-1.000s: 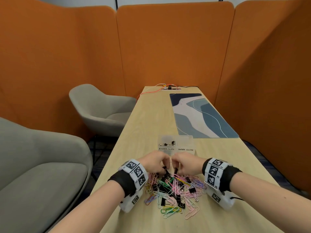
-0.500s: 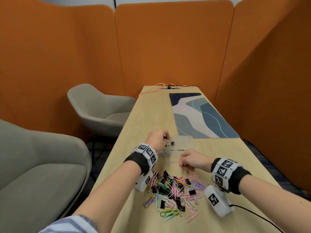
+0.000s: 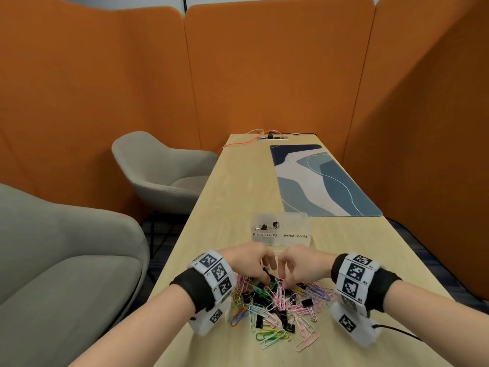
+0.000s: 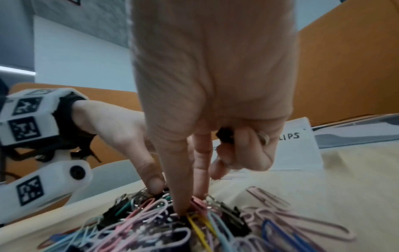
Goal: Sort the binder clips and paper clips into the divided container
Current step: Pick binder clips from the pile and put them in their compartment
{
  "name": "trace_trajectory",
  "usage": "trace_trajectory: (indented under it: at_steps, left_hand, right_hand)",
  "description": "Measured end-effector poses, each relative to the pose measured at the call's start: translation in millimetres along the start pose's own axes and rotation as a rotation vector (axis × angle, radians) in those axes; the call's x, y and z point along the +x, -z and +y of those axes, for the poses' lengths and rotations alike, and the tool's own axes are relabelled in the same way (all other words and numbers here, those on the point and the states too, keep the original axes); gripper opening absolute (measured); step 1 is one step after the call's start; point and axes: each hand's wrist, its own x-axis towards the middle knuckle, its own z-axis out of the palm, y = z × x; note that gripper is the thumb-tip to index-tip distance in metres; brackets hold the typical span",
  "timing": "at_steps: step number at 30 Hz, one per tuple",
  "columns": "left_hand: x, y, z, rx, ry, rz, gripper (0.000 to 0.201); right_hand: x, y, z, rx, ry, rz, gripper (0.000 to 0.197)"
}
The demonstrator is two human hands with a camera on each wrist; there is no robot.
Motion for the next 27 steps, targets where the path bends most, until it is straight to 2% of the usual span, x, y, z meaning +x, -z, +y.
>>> trace_trajectory:
  at_steps: [5, 8, 12, 16, 18, 21, 24, 27]
  left_hand:
    - [5, -9, 0, 0.004, 0.018, 0.017, 0.042]
    - [4, -11, 0, -0.019, 0.022, 0.063, 0.037]
    - [4, -14, -1, 0.006, 0.021, 0.104, 0.034]
    - [4, -17, -2, 0.011, 0.011, 0.153, 0.032]
    - [4, -17, -2, -0.020, 0.009, 0.182, 0.030]
    - [3, -16, -3, -0.110, 0.010, 0.210, 0.021]
    - [2, -13, -6, -0.183, 0.001, 0.234, 0.013]
    - [1, -10, -11, -0.252, -0.008, 0.266, 0.013]
  right_hand:
    - [-12, 2, 2, 0.070, -0.013, -0.014, 0.013]
    - [-14, 2, 6, 0.106, -0.038, 0.064, 0.012]
    - [-14, -2, 3, 0.093, -0.026, -0.047, 0.025]
    - [-11, -8, -1, 0.042, -0.013, -0.047, 0.023]
    - [-9, -11, -1, 0.020, -0.007, -0.029, 0.021]
    - [-7, -12, -1, 0.036, 0.002, -0.015, 0.030]
    - [-7, -12, -1, 0.091, 0.004, 0.001, 0.022]
    - [-9, -10, 2, 0.202, -0.013, -0.015, 0.032]
